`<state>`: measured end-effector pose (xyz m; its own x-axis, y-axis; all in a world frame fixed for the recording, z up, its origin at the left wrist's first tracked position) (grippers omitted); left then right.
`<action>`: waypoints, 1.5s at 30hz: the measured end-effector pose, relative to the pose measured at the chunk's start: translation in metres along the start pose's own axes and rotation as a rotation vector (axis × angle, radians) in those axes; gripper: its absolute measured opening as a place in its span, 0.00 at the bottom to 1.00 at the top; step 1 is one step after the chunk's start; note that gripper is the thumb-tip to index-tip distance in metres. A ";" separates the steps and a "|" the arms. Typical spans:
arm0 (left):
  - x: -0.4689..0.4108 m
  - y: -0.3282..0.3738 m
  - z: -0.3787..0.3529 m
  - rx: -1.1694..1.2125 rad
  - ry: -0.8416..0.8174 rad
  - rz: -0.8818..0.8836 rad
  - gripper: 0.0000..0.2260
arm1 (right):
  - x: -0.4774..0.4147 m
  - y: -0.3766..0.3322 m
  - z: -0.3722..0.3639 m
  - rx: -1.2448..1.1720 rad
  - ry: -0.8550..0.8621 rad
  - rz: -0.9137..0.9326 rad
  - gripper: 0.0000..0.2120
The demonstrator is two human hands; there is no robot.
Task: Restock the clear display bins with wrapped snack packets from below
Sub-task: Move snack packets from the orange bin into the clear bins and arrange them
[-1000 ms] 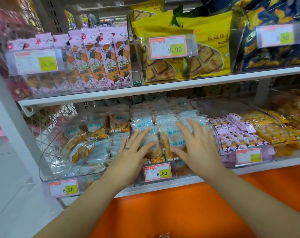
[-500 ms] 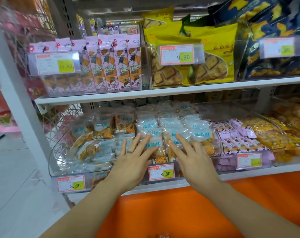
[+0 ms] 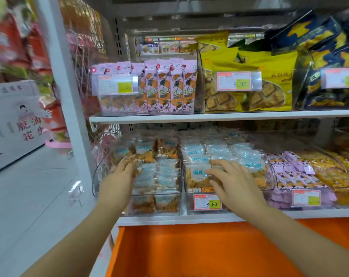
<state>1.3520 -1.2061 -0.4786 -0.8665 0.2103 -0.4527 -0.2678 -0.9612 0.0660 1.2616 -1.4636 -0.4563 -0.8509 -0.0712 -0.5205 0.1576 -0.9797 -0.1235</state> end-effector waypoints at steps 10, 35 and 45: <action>-0.007 -0.013 0.005 -0.037 0.156 0.000 0.13 | -0.006 -0.007 0.004 -0.050 -0.069 -0.014 0.12; -0.003 -0.021 -0.011 0.241 -0.183 0.112 0.20 | -0.029 -0.036 0.006 -0.544 -0.139 -0.149 0.21; -0.012 -0.044 -0.027 0.179 -0.272 0.208 0.25 | -0.066 -0.071 -0.057 -0.732 -0.103 -0.323 0.21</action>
<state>1.3855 -1.1707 -0.5007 -0.9838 0.0767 -0.1621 -0.1228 -0.9470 0.2969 1.3351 -1.3788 -0.4610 -0.9468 0.1426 -0.2885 0.1540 -0.5863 -0.7953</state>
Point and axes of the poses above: each hand's wrist, its own x-axis away from the middle knuckle, its own z-axis out of the back of the hand, y = z × x, the point moved 6 cm from there along -x, towards the middle knuckle, and after that the axes turned 3 degrees about -z, right-handed, at the moved point
